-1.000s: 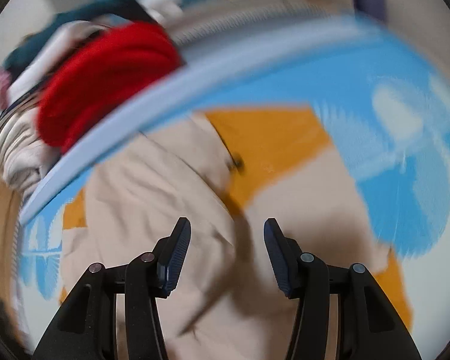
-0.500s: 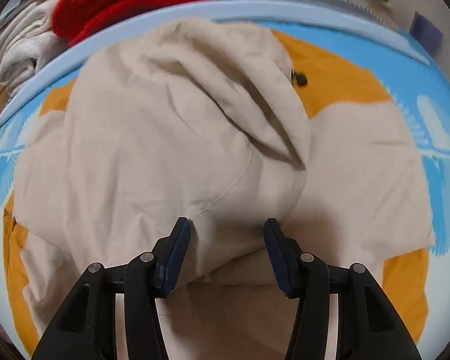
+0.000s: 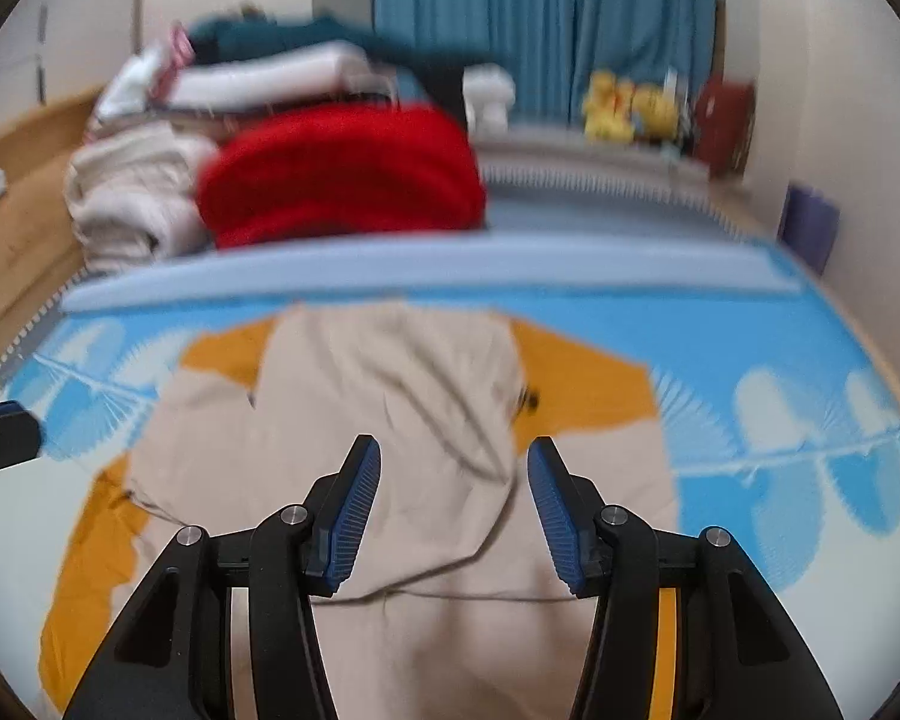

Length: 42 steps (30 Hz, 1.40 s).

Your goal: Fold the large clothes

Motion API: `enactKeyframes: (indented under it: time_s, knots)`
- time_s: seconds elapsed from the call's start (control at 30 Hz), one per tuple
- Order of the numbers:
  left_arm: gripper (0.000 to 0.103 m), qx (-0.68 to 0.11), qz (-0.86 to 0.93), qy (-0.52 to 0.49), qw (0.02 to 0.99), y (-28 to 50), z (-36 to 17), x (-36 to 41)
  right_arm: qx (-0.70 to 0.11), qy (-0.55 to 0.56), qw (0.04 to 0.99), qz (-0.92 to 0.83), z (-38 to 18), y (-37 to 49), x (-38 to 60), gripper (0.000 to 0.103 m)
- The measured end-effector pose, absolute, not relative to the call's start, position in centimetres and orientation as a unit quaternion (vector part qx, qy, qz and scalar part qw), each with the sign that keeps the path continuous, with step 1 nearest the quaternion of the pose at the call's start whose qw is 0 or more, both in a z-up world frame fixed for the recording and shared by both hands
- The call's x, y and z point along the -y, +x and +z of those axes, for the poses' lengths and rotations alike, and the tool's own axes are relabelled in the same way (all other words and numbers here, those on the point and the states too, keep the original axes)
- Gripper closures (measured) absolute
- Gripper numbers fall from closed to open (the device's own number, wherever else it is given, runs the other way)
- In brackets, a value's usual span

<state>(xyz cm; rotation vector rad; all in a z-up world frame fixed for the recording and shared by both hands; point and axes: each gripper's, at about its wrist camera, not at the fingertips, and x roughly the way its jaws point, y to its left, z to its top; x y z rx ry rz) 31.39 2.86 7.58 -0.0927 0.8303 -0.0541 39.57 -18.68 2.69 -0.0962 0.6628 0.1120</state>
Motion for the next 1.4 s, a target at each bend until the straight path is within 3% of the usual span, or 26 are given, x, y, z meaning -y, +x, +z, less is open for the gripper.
enactKeyframes:
  time_s: [0.2, 0.27, 0.33, 0.37, 0.53, 0.77, 0.93, 1.0, 1.17, 1.27, 1.4]
  knots:
    - [0.074, -0.37, -0.009, -0.021, 0.929, 24.0, 8.4, -1.6, -0.289, -0.018, 0.957, 0.03, 8.5, 30.7, 21.1, 0.055]
    - [0.079, -0.381, -0.007, -0.032, 0.924, 21.1, 7.6, -1.3, -0.282, -0.021, 0.959, 0.029, 9.4, 27.1, 22.4, 0.079]
    - [0.086, -0.401, -0.013, -0.048, 0.915, 18.1, 6.5, -1.0, -0.286, -0.025, 0.958, 0.026, 9.7, 24.3, 23.8, 0.094]
    - [0.091, -0.407, -0.016, -0.049, 0.912, 17.1, 6.1, -0.8, -0.294, -0.022, 0.955, 0.023, 9.7, 22.7, 24.8, 0.095]
    - [0.094, -0.408, -0.045, -0.02, 0.911, 11.8, 5.8, -1.3, -0.316, 0.0, 0.949, 0.008, 9.5, 16.9, 28.4, 0.095]
    - [0.095, -0.421, -0.045, -0.014, 0.906, 9.1, 3.2, -9.8, -0.375, 0.048, 0.926, 0.015, 5.8, 12.4, 33.8, 0.09]
    - [0.096, -0.472, -0.009, -0.076, 0.878, 8.1, -3.7, -15.8, -0.427, 0.065, 0.901, -0.047, -0.7, 10.4, 37.9, 0.09]
    - [0.099, -0.522, 0.025, -0.147, 0.84, 8.3, -6.4, -18.3, -0.446, 0.102, 0.888, -0.043, -2.3, 10.6, 39.3, 0.09]
    - [0.099, -0.54, 0.078, -0.233, 0.805, 8.7, -8.8, -21.8, -0.511, 0.107, 0.85, -0.067, -6.3, 11.7, 40.9, 0.088]
    - [0.093, -0.557, 0.102, -0.257, 0.783, 8.6, -10.4, -22.9, -0.546, 0.123, 0.825, -0.072, -8.3, 12.0, 41.4, 0.081]
    - [0.075, -0.579, 0.113, -0.255, 0.766, 8.6, -11.9, -23.7, -0.576, 0.136, 0.802, -0.078, -10.3, 12.3, 41.8, 0.066]
